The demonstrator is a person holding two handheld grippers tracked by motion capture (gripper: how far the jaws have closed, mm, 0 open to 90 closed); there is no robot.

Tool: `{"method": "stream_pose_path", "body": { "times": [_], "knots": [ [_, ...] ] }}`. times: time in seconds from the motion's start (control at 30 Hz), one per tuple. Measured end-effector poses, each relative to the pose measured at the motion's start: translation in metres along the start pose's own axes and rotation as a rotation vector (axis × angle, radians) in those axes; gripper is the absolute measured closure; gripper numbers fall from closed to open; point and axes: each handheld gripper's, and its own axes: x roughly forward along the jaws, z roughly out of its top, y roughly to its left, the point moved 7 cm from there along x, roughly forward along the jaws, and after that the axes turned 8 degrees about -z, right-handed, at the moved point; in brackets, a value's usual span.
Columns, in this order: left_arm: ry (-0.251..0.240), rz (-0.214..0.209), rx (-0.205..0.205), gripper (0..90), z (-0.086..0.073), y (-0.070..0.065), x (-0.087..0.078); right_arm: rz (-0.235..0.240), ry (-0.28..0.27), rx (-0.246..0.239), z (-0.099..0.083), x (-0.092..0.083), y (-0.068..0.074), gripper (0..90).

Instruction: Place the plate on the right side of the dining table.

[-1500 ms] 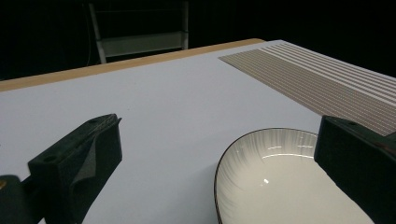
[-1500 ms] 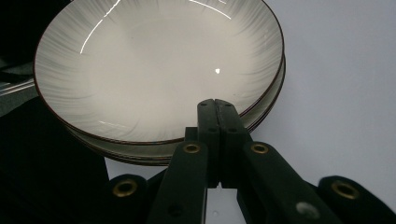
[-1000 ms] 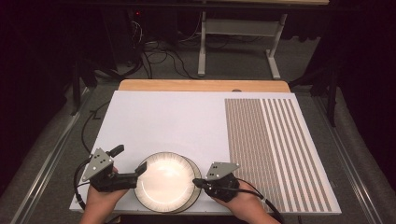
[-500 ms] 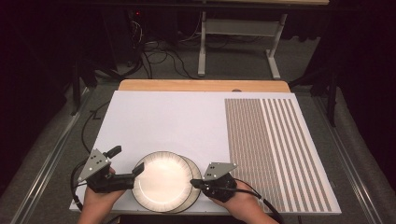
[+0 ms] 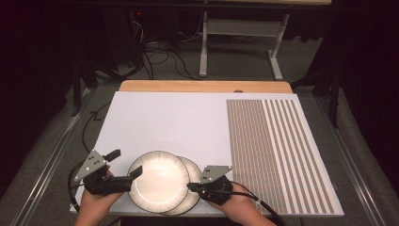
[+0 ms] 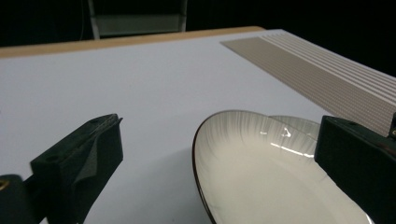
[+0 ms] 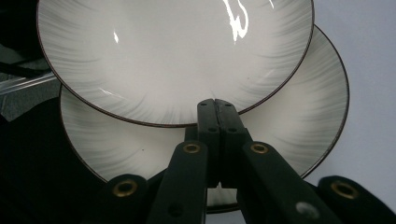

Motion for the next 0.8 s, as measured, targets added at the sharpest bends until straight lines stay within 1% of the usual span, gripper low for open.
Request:
{"method": "stream_pose_path", "body": {
  "times": [0.03, 0.13, 0.23, 0.33, 0.43, 0.57, 0.6, 0.63, 0.8],
  "knots": [
    [0.027, -0.002, -0.015, 2.1, -0.003, 0.001, 0.001, -0.002, 0.005, -0.001, 0.0, 0.0, 0.0, 90.0],
    [0.101, -0.029, -0.055, 3.0, -0.012, 0.002, 0.006, -0.002, 0.004, -0.001, 0.001, 0.003, 0.002, 90.0],
    [0.169, -0.05, -0.075, 3.7, -0.021, 0.001, 0.009, 0.0, 0.008, -0.006, 0.0, 0.004, 0.003, 90.0],
    [0.208, -0.055, -0.104, 6.8, -0.026, 0.001, 0.009, -0.002, 0.008, -0.006, 0.001, 0.004, 0.003, 90.0],
    [0.222, -0.082, -0.14, 12.2, -0.028, 0.0, 0.008, -0.002, 0.004, -0.007, 0.001, 0.004, 0.003, 90.0],
    [0.266, -0.116, -0.195, 18.3, -0.033, -0.003, 0.01, -0.003, 0.005, -0.004, 0.002, 0.003, 0.004, 90.0],
    [0.277, -0.124, -0.196, 21.0, -0.034, -0.004, 0.01, -0.003, 0.004, -0.004, 0.002, 0.004, 0.004, 90.0],
    [0.286, -0.129, -0.207, 22.1, -0.035, -0.005, 0.01, -0.003, 0.004, -0.004, 0.002, 0.004, 0.004, 90.0],
    [0.314, -0.156, -0.25, 35.7, -0.038, -0.006, 0.01, -0.002, 0.002, -0.003, 0.002, 0.004, 0.004, 90.0]
  ]
}}
